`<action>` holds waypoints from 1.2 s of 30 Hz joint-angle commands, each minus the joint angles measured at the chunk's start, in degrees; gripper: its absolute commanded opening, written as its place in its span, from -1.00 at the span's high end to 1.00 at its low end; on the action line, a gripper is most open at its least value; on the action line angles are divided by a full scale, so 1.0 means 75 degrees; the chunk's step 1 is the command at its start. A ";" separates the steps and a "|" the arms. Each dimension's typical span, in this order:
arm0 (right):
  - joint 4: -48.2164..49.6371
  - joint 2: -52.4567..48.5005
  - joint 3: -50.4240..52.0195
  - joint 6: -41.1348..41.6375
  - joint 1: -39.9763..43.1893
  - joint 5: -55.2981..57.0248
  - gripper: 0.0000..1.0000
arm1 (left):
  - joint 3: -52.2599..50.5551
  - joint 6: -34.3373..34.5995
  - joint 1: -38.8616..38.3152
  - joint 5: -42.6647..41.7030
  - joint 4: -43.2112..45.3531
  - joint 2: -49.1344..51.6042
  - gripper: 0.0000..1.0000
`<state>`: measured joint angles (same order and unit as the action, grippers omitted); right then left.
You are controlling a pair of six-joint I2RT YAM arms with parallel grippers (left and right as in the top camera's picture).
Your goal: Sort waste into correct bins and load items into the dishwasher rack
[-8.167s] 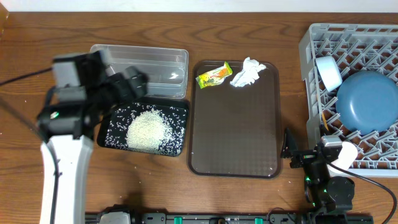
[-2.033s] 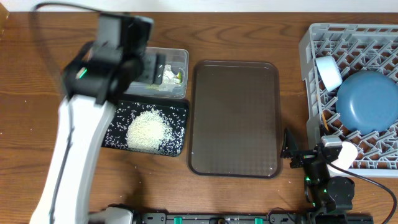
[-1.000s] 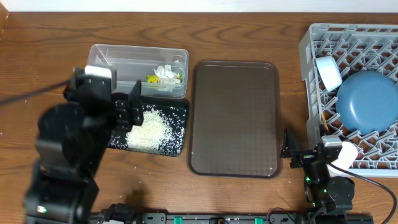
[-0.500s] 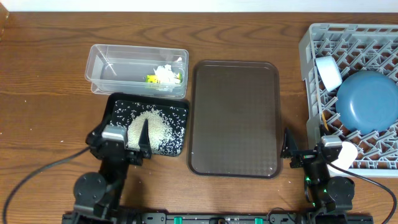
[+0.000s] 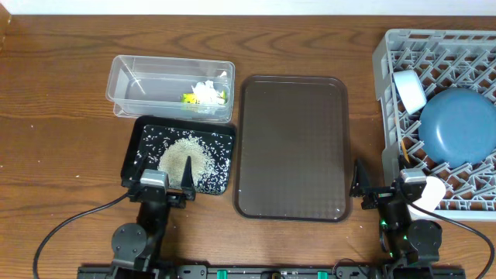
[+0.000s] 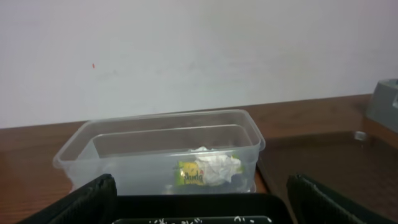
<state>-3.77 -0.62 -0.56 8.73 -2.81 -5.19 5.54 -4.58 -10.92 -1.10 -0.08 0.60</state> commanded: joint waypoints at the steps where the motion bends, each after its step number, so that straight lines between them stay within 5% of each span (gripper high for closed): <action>1: 0.0003 0.0041 0.0032 0.0085 0.0117 -0.0026 -0.98 | -0.0361 -0.0096 -0.0015 0.0038 0.0143 -0.0067 -0.79; 36: 0.0003 0.0041 0.0032 0.0085 0.0117 -0.0029 -0.98 | -0.0708 -0.0099 -0.0478 0.0041 -0.0522 -0.0050 -0.79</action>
<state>-3.75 -0.62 -0.54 8.73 -2.81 -5.19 0.89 -4.58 -14.37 -1.52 -1.28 0.58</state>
